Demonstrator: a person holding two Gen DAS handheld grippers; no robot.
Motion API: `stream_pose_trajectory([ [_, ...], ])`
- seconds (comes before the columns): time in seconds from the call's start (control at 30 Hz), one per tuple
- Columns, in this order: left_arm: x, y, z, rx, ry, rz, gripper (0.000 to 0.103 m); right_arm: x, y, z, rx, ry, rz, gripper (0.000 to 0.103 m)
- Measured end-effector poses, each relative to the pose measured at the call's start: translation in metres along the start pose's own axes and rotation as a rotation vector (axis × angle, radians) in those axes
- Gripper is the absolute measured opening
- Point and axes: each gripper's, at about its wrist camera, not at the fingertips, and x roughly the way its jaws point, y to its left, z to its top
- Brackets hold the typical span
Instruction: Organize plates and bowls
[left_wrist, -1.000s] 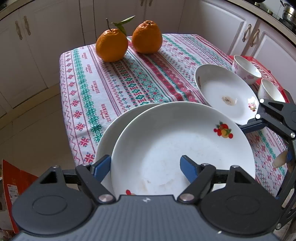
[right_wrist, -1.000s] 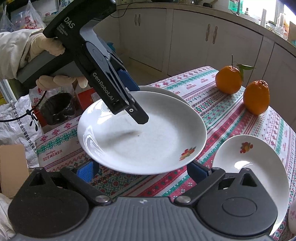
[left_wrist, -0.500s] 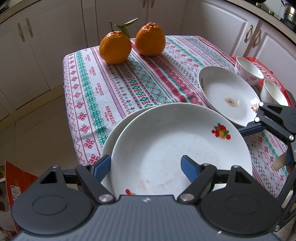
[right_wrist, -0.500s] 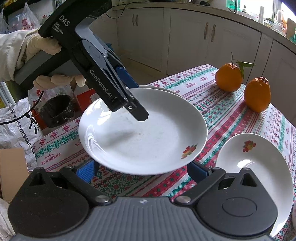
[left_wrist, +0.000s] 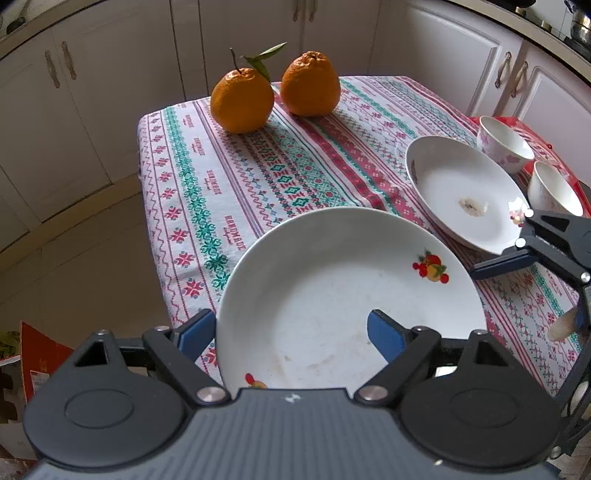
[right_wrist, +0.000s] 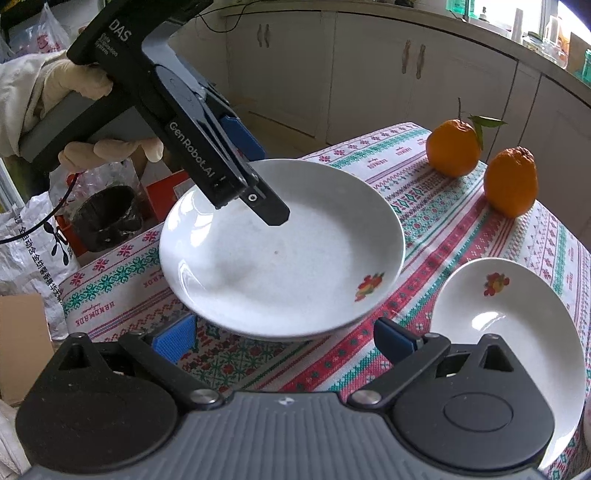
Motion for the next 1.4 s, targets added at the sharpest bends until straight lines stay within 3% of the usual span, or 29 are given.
stream_pose_trajectory([
  [0.23,-0.022,-0.023,-0.003,0.045,-0.071,0.051,0.089,-0.027,-0.003,-0.011,0.026,-0.037,-0.056,0.103],
  [0.4,-0.05,-0.062,-0.008,0.091,-0.174,0.105,0.093,-0.055,-0.001,-0.02,0.018,-0.067,-0.152,0.103],
  [0.47,-0.056,-0.079,-0.013,0.103,-0.204,0.118,0.099,-0.066,-0.003,-0.025,0.021,-0.078,-0.171,0.103],
  [0.6,-0.066,-0.118,-0.026,0.135,-0.262,0.121,0.1,-0.091,-0.013,-0.038,0.043,-0.092,-0.206,0.103],
  [0.73,-0.071,-0.154,-0.04,0.089,-0.329,0.104,0.101,-0.113,-0.028,-0.047,0.104,-0.089,-0.242,0.103],
  [0.87,-0.059,-0.191,-0.048,0.072,-0.376,0.196,0.101,-0.131,-0.047,-0.052,0.156,-0.067,-0.241,0.103],
  [1.0,-0.048,-0.213,-0.049,0.032,-0.408,0.19,0.101,-0.143,-0.071,-0.053,0.187,-0.062,-0.239,0.103],
  [1.13,-0.027,-0.229,-0.04,0.009,-0.391,0.146,0.101,-0.151,-0.095,-0.045,0.219,-0.058,-0.224,0.103],
  [1.27,0.006,-0.243,-0.031,0.038,-0.342,0.165,0.101,-0.15,-0.12,-0.028,0.233,-0.042,-0.205,0.103],
  [1.4,0.029,-0.245,-0.029,0.03,-0.304,0.169,0.101,-0.138,-0.153,-0.012,0.272,-0.002,-0.117,0.103],
])
